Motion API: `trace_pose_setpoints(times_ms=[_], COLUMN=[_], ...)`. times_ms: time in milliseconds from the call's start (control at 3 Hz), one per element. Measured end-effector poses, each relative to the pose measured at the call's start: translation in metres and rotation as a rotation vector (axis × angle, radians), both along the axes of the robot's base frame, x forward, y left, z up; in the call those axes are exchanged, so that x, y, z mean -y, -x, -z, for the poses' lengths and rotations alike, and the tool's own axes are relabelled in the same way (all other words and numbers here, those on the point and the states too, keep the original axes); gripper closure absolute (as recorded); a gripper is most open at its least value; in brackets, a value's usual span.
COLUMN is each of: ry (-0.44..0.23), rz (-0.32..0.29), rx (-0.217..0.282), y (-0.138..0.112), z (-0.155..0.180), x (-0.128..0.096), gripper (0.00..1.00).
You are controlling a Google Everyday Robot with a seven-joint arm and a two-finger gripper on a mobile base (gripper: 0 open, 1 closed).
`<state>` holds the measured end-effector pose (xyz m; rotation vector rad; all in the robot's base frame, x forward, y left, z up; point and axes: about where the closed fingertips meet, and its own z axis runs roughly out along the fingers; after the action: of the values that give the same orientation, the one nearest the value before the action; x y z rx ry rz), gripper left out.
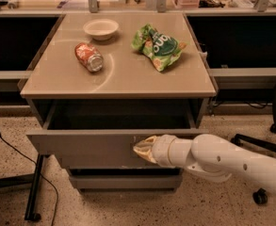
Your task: Close top drawer
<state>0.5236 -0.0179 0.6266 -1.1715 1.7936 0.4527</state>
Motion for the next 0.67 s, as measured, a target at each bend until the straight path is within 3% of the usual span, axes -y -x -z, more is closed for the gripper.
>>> trace_pose_setpoints(times_ms=[333,667], ry=[0.003,0.006], rz=[0.007,0.032], rx=[0.017,0.089], y=[-0.007,-0.043], z=[-0.003,-0.016], x=[-0.001,-0.012], gripper=[1.00,1.00])
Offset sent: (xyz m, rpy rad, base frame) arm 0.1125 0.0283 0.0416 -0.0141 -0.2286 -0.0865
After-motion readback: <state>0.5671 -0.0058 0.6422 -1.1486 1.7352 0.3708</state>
